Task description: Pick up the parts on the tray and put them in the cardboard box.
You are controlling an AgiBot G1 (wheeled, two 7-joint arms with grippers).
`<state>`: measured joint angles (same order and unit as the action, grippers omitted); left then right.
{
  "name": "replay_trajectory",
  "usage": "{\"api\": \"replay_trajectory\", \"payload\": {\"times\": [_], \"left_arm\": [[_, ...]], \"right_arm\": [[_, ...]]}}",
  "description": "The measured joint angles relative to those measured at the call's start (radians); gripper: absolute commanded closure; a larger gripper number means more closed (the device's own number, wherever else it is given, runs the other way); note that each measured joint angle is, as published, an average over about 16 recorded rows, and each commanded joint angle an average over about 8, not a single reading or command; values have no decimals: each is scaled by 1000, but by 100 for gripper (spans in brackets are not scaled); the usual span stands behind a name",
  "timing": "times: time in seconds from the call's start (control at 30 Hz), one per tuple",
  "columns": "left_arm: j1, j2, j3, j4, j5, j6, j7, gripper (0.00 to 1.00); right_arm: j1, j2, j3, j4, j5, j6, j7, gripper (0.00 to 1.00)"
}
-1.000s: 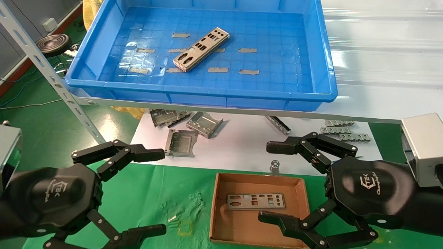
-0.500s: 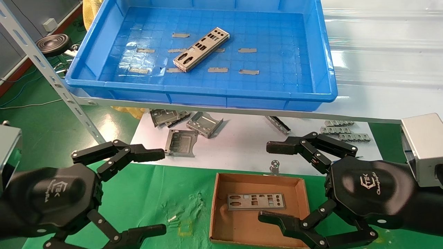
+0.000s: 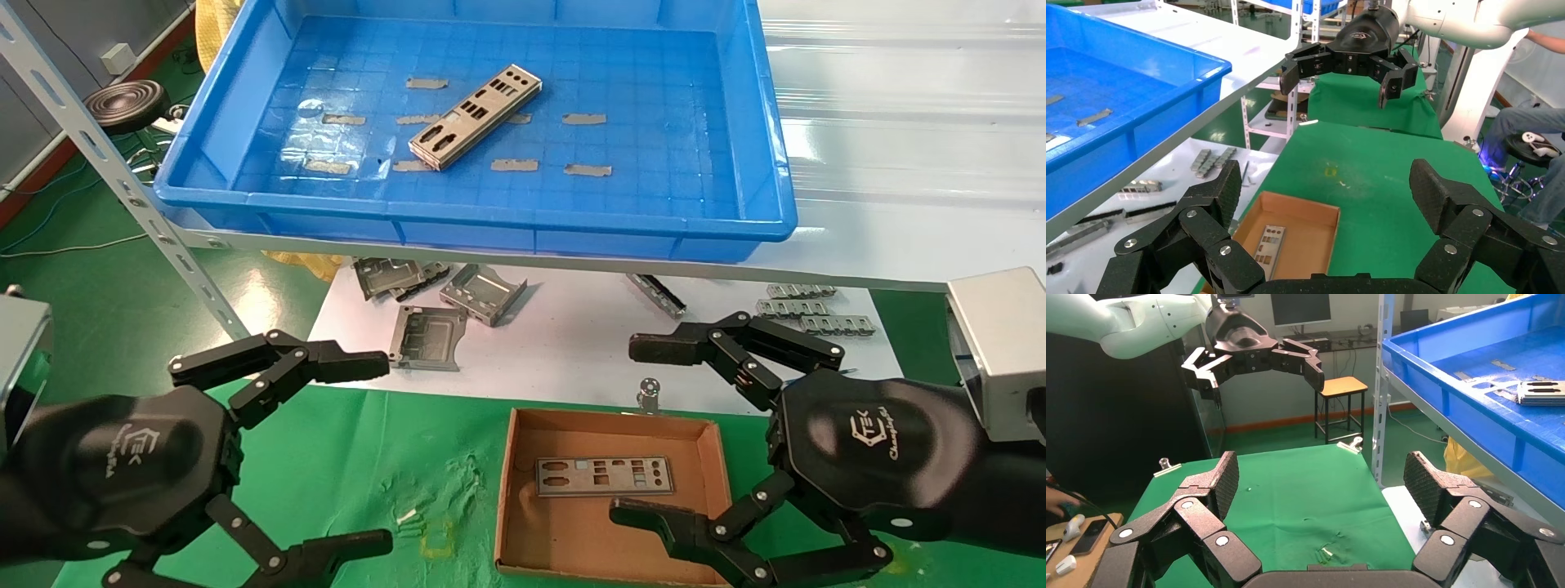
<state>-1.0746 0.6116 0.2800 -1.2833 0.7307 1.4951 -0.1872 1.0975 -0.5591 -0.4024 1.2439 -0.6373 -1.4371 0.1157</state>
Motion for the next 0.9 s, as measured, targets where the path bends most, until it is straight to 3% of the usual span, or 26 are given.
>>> {"api": "replay_trajectory", "payload": {"times": [0.9], "left_arm": [[0,0,0,0,0,0,0,0]], "right_arm": [[0,0,0,0,0,0,0,0]]}}
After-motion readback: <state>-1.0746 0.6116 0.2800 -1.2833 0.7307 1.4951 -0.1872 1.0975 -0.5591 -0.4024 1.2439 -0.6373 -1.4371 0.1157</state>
